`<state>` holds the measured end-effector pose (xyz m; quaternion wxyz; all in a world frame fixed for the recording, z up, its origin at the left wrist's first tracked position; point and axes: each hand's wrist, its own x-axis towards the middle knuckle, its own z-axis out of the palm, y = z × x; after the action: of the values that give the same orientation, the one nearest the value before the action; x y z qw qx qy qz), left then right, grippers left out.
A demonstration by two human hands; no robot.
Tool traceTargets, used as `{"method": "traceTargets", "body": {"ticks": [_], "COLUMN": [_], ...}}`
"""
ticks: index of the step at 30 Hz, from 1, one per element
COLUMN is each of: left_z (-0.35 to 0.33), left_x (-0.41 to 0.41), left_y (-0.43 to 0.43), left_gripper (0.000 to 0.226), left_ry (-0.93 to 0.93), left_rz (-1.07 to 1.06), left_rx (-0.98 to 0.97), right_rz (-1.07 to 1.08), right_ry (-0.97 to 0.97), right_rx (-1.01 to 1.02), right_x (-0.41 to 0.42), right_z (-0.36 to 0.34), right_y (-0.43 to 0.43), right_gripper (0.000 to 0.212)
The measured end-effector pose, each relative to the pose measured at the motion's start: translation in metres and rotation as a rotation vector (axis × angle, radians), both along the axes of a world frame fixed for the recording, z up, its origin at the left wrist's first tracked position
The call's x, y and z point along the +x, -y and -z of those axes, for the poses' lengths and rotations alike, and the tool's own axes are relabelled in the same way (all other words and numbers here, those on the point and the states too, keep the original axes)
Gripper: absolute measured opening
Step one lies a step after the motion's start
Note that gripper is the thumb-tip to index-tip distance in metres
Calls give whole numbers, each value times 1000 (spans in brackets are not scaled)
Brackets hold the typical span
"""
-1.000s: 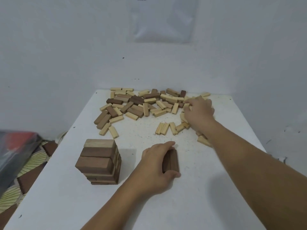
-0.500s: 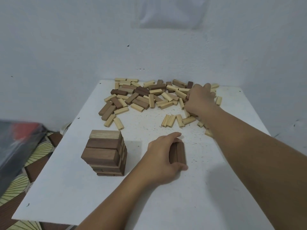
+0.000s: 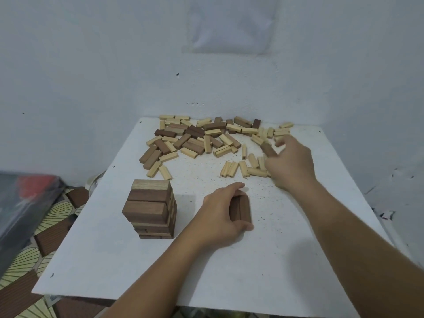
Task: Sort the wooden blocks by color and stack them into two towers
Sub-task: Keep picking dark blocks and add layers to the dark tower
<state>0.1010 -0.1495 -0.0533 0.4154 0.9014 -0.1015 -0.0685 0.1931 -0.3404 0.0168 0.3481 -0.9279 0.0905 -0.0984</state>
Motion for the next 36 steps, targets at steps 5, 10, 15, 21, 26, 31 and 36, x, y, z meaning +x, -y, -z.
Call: {"method": "traceTargets", "body": {"ticks": [5, 10, 15, 21, 26, 31, 36], "left_z": [-2, -13, -20, -19, -21, -29, -34], "left_x": [-5, -19, -51, -85, -94, -95, -92], "left_y": [2, 8, 4, -5, -8, -17, -21], "left_gripper": [93, 96, 97, 97, 99, 114, 109], "left_ry": [16, -11, -15, -12, 6, 44, 49], "left_rz": [-20, -30, 5, 58, 100, 125, 149], "left_rx": [2, -52, -35, 18, 35, 60, 128], "right_rz": [-56, -190, -314, -361, -393, -493, -616], "right_ry": [-130, -111, -156, -175, -139, -155, -252], "right_rx": [98, 20, 42, 85, 29, -56, -189], "right_x": [-93, -127, -161, -198, -206, -196, -190], "right_z": [26, 35, 39, 40, 38, 27, 17], "right_y": [-1, -1, 3, 4, 7, 11, 0], "right_gripper": [21, 10, 30, 22, 20, 71, 82]}}
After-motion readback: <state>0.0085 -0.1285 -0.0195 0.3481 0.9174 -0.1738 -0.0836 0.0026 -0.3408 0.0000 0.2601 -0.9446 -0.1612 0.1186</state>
